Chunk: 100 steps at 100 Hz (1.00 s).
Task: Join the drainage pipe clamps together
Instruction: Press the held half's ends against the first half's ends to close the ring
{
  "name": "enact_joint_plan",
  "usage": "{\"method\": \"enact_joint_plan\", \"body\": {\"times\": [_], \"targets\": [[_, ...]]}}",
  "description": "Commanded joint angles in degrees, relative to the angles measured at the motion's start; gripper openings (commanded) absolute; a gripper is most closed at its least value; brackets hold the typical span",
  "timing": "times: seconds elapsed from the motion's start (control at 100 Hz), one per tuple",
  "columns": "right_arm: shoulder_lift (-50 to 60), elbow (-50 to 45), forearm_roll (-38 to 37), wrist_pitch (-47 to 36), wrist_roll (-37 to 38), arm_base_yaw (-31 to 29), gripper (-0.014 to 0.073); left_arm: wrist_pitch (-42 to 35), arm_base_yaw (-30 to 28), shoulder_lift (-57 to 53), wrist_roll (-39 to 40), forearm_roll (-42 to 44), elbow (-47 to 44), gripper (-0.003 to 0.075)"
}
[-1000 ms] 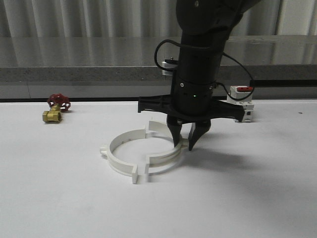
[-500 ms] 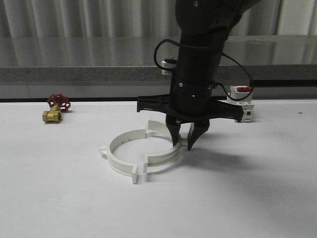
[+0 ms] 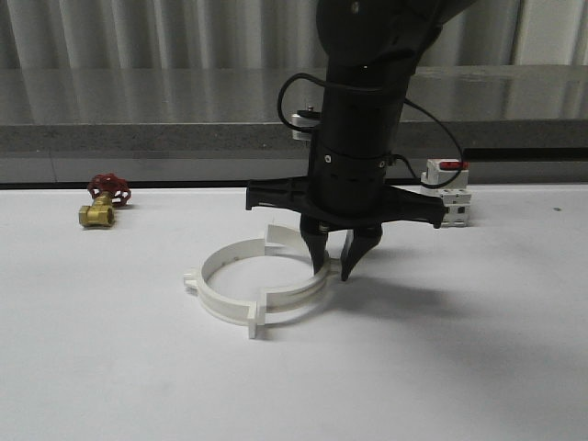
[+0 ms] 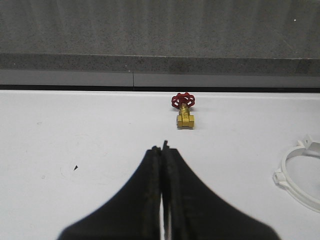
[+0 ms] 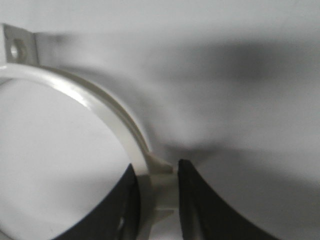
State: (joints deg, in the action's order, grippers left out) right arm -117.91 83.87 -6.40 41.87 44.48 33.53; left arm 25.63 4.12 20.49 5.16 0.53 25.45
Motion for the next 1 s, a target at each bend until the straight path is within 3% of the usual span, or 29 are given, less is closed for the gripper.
{"method": "enact_joint_plan", "body": {"times": [0.0, 0.66, 0.99], "targets": [[3.3, 1.9, -1.0, -1.4, 0.3, 0.1, 0.0097, -4.5, -0.1, 0.3, 0.0, -0.1, 1.7, -0.002], [3.3, 1.9, -1.0, -1.6, 0.6, 0.1, 0.0104, -4.5, -0.1, 0.3, 0.0, -0.1, 1.7, -0.002], [3.3, 1.9, -0.7, -2.8, 0.6, 0.1, 0.0393, -4.5, -0.1, 0.3, 0.0, -0.1, 1.7, -0.002]]}}
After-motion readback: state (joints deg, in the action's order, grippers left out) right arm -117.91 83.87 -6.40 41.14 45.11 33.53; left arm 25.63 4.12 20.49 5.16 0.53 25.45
